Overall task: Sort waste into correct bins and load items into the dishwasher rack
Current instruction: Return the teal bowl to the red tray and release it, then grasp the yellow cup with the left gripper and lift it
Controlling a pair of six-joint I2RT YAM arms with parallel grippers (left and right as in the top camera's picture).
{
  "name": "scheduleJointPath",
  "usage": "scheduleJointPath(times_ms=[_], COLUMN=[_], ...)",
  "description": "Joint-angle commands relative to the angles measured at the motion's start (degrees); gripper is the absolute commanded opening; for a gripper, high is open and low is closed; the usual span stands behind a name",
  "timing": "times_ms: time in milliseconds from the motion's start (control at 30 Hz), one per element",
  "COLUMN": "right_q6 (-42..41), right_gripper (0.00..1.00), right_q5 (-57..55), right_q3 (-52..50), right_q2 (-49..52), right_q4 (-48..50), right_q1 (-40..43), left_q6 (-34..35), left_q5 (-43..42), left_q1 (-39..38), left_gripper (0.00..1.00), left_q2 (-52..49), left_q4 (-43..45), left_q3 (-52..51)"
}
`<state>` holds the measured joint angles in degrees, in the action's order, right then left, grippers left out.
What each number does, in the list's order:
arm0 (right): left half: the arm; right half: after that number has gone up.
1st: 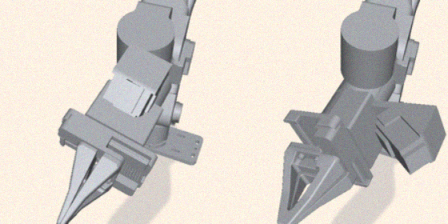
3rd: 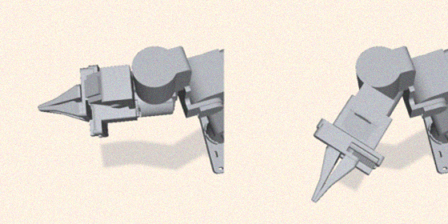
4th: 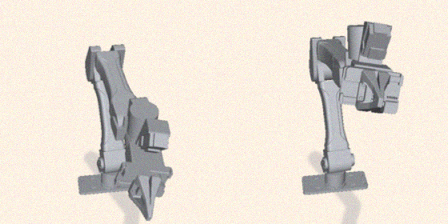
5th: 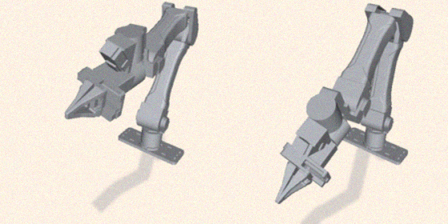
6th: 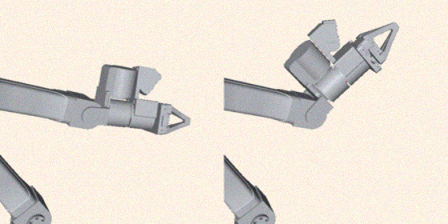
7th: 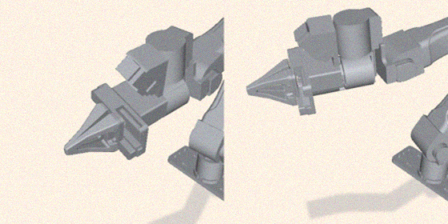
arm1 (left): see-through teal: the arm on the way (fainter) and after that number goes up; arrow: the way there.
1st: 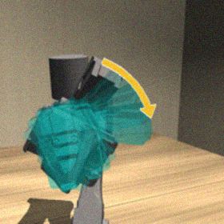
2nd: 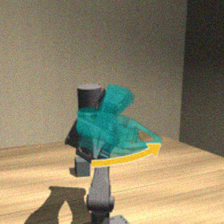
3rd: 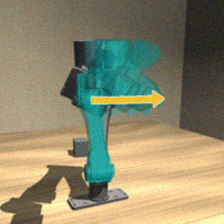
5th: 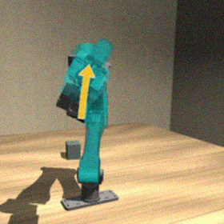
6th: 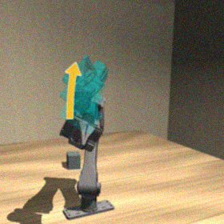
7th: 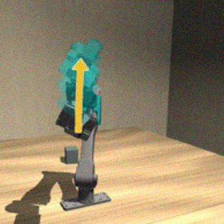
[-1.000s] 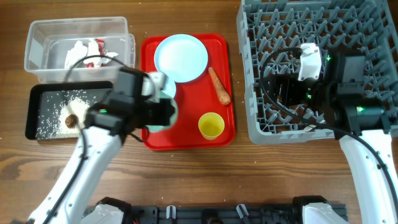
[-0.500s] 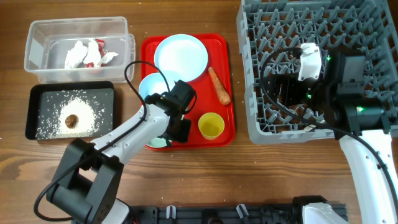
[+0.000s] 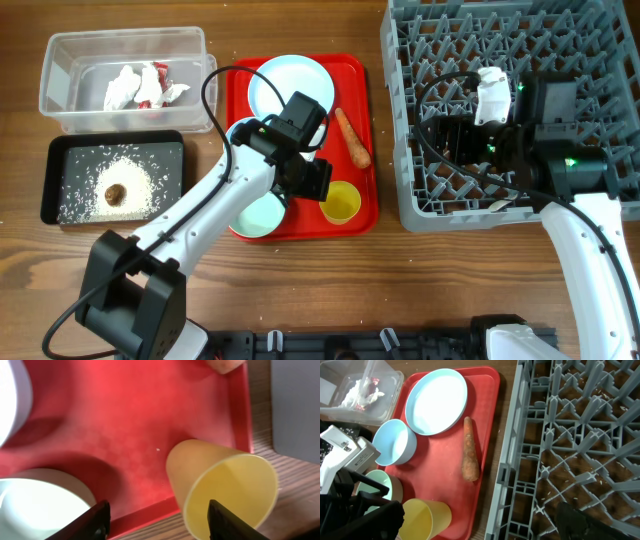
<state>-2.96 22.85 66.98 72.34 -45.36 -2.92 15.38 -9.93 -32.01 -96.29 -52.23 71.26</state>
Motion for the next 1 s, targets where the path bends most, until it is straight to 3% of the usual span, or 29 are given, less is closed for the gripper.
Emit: scheduleJointPath(times_ms=[0,167,267,333,400,500,600,733,800,867,967], right_q6=[-0.07,-0.20,-0.20,-0.15,-0.17,-0.20,-2.12,-1.53,-1.55,-1.77,-3.54], right_gripper=[1.00,1.00,1.00,1.00,1.00,1.00,1.00,1.00,1.00,1.00,1.00], right_q5=[-0.61,-0.59,-0.59,-0.61,-0.61,-0.59,1.11,10.10,19.54,32.79,45.31], right_q3=[0.90,0.90,0.90,0.90,0.90,0.90,0.90,0.90,0.90,0.87,0.87], right_q2=[0.48,0.48,0.48,0.48,0.48,0.48,0.48,0.48,0.59,1.99,5.20], right_q4=[0.33,0.52,0.72,0.74,0.76,0.74,0.76,2.08,6.71,15.45,24.39], right_q1=[-0.24,-0.24,-0.24,-0.24,-0.24,-0.24,-0.24,-0.24,-0.24,-0.24,-0.94], left_q6=[-1.33,-2.97,-2.95,-2.95,-2.89,-0.55,-1.75,-3.41,-3.41,-3.37,-3.17], left_q5=[-2.71,-2.25,-2.25,-2.25,-2.25,-3.19,-18.60,-44.35,-63.80,-78.34,-80.39], left_q1=[-0.76,-1.66,-1.70,-1.81,-1.88,-1.77,3.80,17.81,27.43,30.42,29.59], left_gripper=[0.59,0.49,0.30,0.25,0.06,0.04,0.04,0.04,0.04,0.04,0.04], left_q2=[0.26,-1.51,-3.39,-4.98,-5.95,-5.79,-1.97,3.69,3.65,3.67,3.72], left_q4=[0.28,3.63,4.46,4.70,5.35,6.86,5.03,8.46,12.13,18.21,20.61], left_q3=[0.68,-2.89,-3.02,-3.02,-3.02,-2.93,0.68,1.62,1.62,1.62,1.62])
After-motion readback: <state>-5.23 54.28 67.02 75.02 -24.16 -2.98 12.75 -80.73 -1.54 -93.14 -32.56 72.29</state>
